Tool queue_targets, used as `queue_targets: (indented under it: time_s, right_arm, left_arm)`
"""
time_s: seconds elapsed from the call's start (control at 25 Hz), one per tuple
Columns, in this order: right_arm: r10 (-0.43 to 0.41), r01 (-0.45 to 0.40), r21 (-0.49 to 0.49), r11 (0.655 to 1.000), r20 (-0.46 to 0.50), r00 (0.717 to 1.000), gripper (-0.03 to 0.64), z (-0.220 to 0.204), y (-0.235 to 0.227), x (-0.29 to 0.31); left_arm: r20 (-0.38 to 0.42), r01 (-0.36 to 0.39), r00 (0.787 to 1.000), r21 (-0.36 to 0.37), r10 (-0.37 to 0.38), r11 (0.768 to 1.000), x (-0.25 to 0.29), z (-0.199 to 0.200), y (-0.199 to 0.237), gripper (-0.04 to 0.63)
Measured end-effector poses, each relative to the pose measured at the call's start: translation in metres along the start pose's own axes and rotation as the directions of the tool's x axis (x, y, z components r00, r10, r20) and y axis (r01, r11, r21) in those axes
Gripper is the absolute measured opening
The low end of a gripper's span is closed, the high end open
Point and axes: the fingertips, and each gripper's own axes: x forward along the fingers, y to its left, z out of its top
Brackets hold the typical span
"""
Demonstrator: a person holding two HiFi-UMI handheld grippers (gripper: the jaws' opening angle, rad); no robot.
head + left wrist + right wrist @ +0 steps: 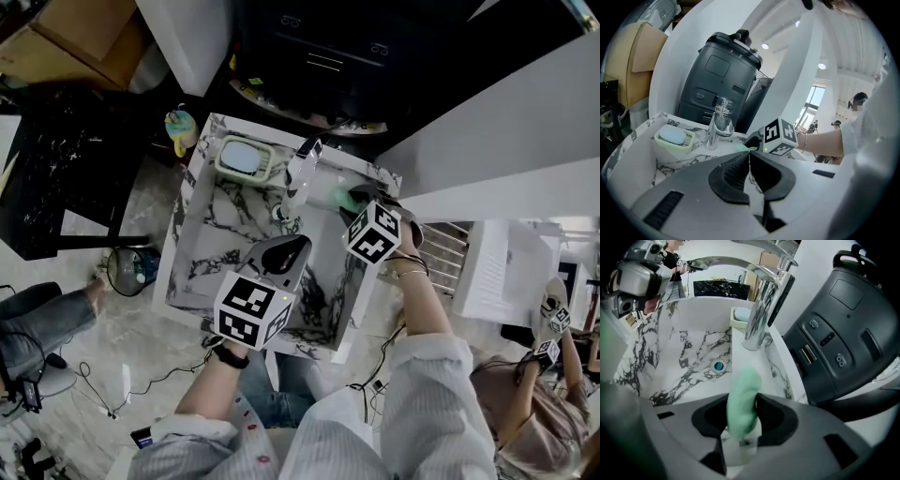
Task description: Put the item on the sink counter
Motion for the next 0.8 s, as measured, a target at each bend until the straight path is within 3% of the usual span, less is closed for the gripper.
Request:
queue_targets:
  time_s: [0.24, 0.44, 0.8]
  right_arm:
    - [0.009, -0.01, 0.057, 0.998, 0.029, 1.0, 0.128, 0.001, 0.001, -0.005]
    - [0.014, -0.034, 0.191, 0.981, 0.101, 0.995, 0.126, 0.009, -0.006, -0.016]
    - [-0.005, -0.024, 0.204, 0.979, 0.137, 0.991, 0.126, 0.016, 0.008, -0.043]
  left_arm:
    - [0.005, 0.0, 1.0, 0.009, 0.0, 1.0, -0.001, 0.005, 0.0, 0.02]
    - [0.015, -0.007, 1.0, 0.009, 0.007, 1.0, -0.004, 0.008, -0.002, 0.02]
    - [0.058, -0.033, 0.998, 0.018, 0.032, 0.999, -0.019, 0.013, -0.019, 0.02]
